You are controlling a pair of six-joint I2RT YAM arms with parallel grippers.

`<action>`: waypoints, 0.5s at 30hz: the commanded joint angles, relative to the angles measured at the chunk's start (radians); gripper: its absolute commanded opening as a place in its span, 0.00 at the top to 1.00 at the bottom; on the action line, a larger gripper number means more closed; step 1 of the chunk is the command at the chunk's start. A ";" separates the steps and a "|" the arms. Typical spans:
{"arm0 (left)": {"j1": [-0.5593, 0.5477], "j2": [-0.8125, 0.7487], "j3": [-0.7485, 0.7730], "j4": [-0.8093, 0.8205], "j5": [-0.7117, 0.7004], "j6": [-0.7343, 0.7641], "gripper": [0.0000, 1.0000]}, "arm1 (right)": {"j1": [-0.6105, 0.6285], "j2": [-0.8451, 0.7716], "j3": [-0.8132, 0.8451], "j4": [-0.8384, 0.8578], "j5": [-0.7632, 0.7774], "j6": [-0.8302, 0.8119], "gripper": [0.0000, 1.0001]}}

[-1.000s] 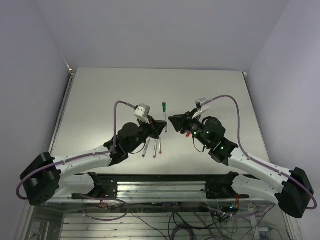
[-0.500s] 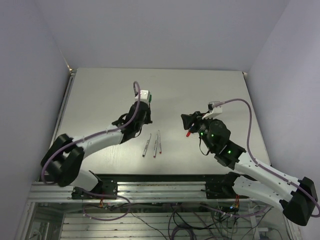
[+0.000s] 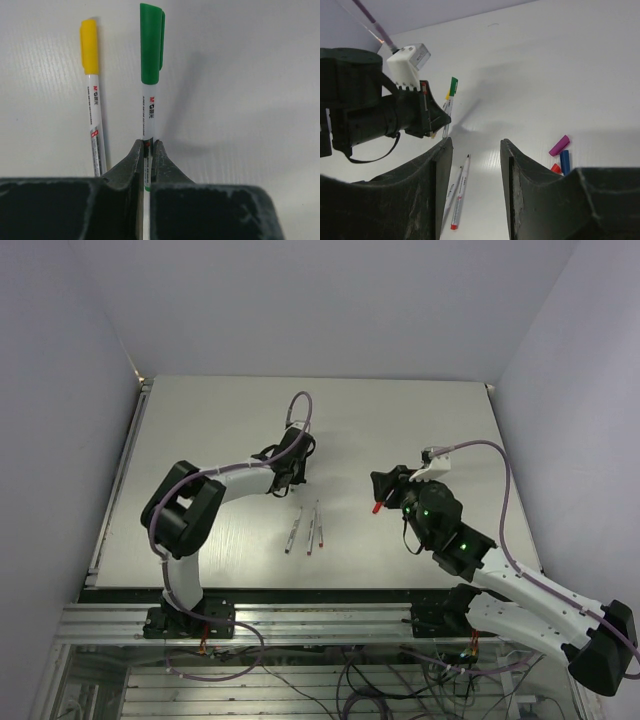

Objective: Insert the pens into the pen caps

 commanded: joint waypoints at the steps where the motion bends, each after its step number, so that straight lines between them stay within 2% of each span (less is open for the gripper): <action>1: 0.016 0.048 0.082 -0.061 0.008 0.014 0.93 | 0.003 -0.002 -0.013 -0.008 0.020 0.015 0.57; 15: 0.039 0.111 0.137 -0.132 -0.059 -0.022 0.93 | 0.004 0.017 -0.020 0.018 -0.004 0.024 0.59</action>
